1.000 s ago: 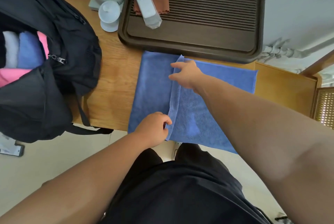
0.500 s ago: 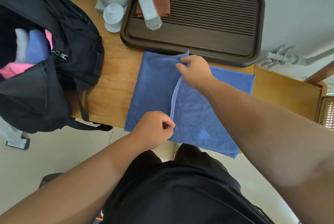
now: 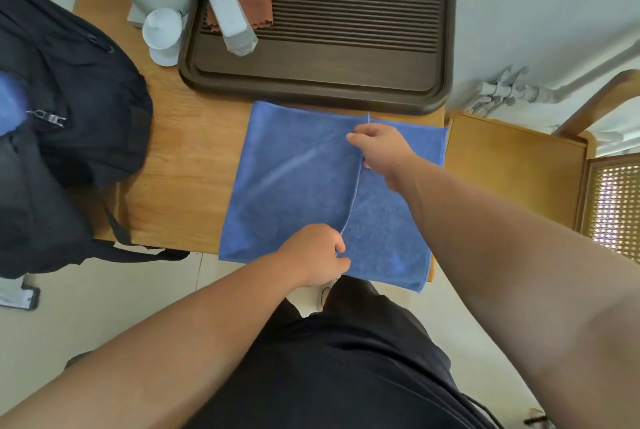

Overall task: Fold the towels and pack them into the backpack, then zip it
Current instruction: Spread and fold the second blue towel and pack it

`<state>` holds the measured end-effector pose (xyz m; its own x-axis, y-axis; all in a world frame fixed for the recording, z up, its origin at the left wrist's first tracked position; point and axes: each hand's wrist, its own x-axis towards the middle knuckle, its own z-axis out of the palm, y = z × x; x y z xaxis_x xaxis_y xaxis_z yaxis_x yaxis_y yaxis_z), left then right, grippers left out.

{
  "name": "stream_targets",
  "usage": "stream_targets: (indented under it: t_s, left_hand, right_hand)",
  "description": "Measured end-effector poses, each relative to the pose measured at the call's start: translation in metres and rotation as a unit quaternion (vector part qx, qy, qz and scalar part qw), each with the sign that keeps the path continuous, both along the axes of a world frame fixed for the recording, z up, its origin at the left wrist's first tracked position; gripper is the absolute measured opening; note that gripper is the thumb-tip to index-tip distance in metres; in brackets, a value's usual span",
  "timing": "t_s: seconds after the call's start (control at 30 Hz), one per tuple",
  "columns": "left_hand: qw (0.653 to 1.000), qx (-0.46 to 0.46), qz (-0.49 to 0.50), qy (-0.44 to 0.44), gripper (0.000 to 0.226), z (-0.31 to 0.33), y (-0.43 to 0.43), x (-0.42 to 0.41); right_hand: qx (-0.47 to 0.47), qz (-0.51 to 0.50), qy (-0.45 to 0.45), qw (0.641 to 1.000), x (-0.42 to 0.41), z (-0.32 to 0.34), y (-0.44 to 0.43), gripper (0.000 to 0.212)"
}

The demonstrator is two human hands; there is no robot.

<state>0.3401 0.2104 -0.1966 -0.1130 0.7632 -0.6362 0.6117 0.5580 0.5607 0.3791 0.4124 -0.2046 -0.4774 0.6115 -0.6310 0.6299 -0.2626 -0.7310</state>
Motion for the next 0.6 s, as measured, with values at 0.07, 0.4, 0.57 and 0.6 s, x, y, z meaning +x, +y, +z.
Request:
stream_targets:
  t_s: [0.07,0.4,0.57,0.6]
  left_hand:
    - [1.000,0.003,-0.004,-0.001,0.031,0.001,0.000,-0.001]
    - [0.993,0.076,0.080,-0.029,0.017,0.038,0.013,0.010]
    - [0.998,0.052,0.030,-0.035,0.011,0.021,0.026,0.015]
    - [0.996,0.070,0.047,0.015,0.012,0.013,0.026,0.009]
  right_hand:
    - [0.008,-0.007,0.010,1.000,-0.001,0.001,0.001,0.043]
    - [0.072,-0.094,0.075,0.990,0.017,0.020,0.018,0.028]
    - [0.133,-0.018,-0.068,0.989,0.036,0.005,0.017,0.024]
    - [0.178,0.023,-0.114,0.977,0.039,0.000,0.014,0.039]
